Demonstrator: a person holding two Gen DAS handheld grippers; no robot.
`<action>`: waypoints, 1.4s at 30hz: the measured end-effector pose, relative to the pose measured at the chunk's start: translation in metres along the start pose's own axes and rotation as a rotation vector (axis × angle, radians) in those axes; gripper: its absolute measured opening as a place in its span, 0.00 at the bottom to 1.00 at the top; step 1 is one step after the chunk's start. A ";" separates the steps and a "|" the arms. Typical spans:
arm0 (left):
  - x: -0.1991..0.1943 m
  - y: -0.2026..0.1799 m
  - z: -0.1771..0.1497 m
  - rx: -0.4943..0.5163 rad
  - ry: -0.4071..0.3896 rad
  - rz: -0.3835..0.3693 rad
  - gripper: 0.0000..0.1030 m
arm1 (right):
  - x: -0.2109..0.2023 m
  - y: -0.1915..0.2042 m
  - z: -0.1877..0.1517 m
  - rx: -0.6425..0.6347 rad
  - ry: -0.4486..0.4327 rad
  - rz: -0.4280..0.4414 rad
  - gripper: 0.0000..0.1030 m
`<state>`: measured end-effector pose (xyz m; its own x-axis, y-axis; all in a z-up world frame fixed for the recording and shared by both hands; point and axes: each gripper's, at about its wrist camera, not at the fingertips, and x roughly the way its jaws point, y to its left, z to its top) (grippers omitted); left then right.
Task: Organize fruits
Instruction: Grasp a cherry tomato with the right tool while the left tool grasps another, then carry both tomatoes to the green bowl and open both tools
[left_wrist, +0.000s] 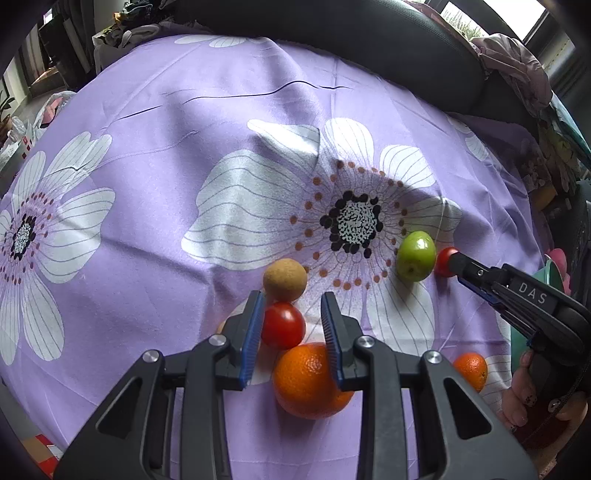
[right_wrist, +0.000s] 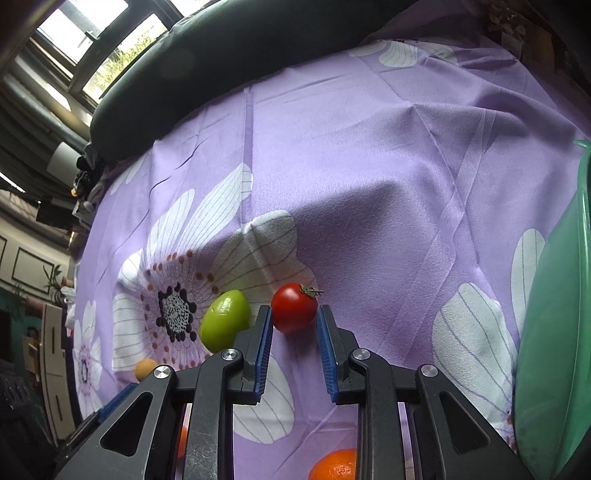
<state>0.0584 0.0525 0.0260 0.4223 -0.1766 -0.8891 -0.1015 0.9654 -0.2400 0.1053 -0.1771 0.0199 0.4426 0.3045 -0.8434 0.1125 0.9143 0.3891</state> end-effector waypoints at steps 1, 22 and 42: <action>0.002 0.000 0.000 0.005 0.002 0.005 0.29 | 0.000 -0.001 0.000 0.000 0.004 0.005 0.26; -0.013 -0.001 -0.015 -0.027 -0.071 -0.102 0.23 | -0.010 -0.008 0.001 0.046 -0.063 0.062 0.26; -0.082 -0.194 -0.047 0.370 -0.224 -0.443 0.23 | -0.188 -0.111 -0.037 0.251 -0.506 -0.079 0.26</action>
<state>0.0014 -0.1296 0.1276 0.5360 -0.5704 -0.6224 0.4291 0.8190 -0.3809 -0.0235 -0.3257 0.1212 0.7881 0.0156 -0.6154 0.3434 0.8185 0.4605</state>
